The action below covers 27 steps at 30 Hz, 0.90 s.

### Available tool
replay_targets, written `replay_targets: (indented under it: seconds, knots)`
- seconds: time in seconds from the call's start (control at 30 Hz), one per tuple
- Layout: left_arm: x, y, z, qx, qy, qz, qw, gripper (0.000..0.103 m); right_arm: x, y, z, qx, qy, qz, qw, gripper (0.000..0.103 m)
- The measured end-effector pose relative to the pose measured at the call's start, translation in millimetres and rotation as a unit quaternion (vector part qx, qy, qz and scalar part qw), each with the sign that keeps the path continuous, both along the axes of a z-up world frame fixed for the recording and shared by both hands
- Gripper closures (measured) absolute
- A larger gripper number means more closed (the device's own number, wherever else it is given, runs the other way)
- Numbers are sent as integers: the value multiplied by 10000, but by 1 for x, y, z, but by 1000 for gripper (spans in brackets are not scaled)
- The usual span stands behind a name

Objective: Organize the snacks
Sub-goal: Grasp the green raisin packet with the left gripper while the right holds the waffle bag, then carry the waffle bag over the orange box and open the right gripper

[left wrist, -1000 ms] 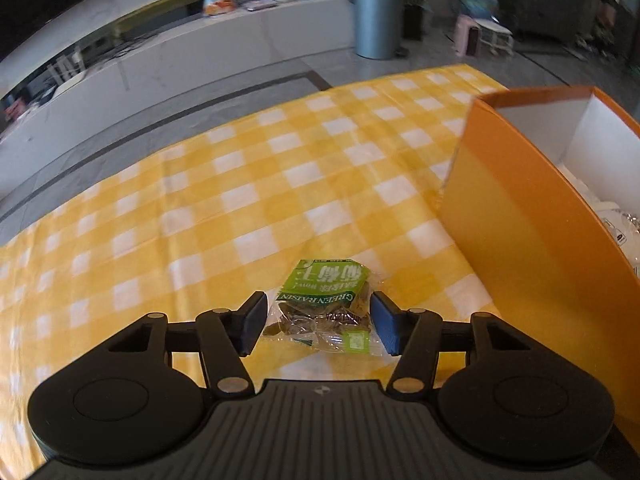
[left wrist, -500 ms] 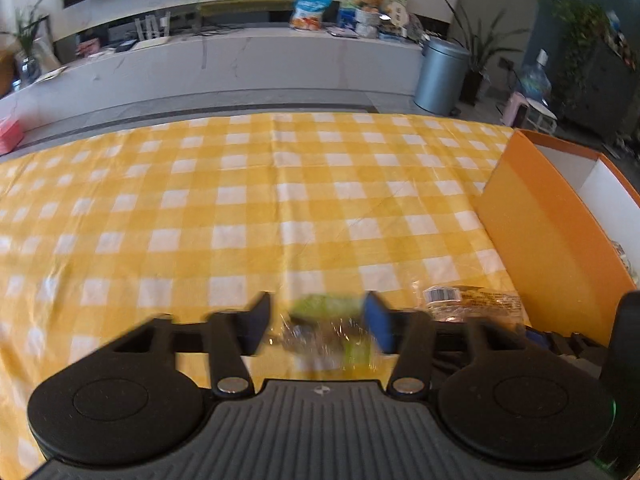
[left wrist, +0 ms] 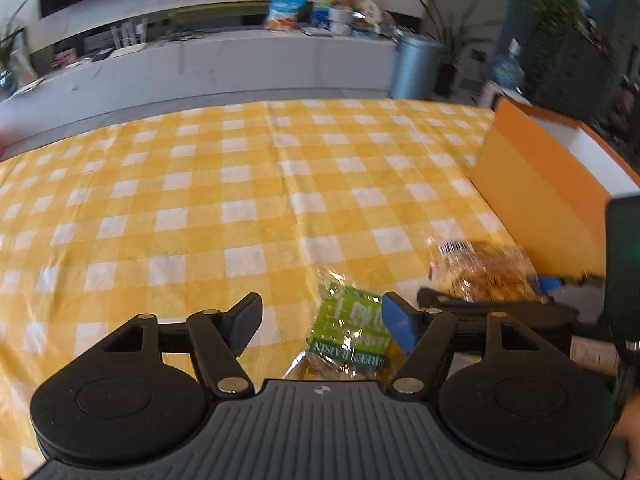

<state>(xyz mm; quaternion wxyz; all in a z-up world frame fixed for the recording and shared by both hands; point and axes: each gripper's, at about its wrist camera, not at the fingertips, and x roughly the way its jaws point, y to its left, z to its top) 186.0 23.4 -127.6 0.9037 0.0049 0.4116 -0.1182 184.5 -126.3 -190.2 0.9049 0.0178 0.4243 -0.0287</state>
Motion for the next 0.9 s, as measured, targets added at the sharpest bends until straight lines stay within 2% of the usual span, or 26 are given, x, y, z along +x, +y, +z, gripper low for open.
replay_targets:
  seconds: [0.1, 0.13, 0.2, 0.23, 0.3, 0.5, 0.6, 0.63, 0.7, 0.77, 0.9]
  knots:
    - [-1, -2, -9, -74, 139, -188, 9997, 18, 1, 0, -1, -12, -30, -6, 10000, 3]
    - [-3, -4, -13, 26, 184, -292, 9994, 17, 1, 1, -1, -13, -35, -5, 10000, 3]
    - [-6, -8, -18, 231, 315, -686, 9969, 14, -2, 1, -1, -11, -43, -3, 10000, 3]
    - [-7, -9, -21, 175, 445, -853, 9952, 14, -2, 1, -1, -12, -46, 4, 10000, 3]
    - [-7, -9, -25, 31, 506, -842, 9952, 13, -3, 1, 0, -10, -45, 4, 10000, 3]
    - [0, -18, -34, 292, 182, -621, 9975, 12, -3, 2, 0, -10, -37, 2, 10000, 3]
    - [-5, -17, -35, 417, -24, -594, 9974, 26, -2, 1, 1, -4, -26, 11, 10000, 3]
    - [-6, -17, -34, 389, -51, -589, 9975, 27, -2, 1, 1, -3, -27, 11, 10000, 3]
    - [-6, -16, -33, 387, -44, -425, 9983, 36, -2, 1, 1, -1, -29, -5, 10000, 4]
    - [-4, -14, -31, 390, -27, -319, 9987, 41, -3, 0, 2, 1, -60, -71, 10000, 14]
    - [-6, -14, -31, 412, -40, -237, 9989, 45, -3, -4, 5, 50, -130, -191, 9997, 19]
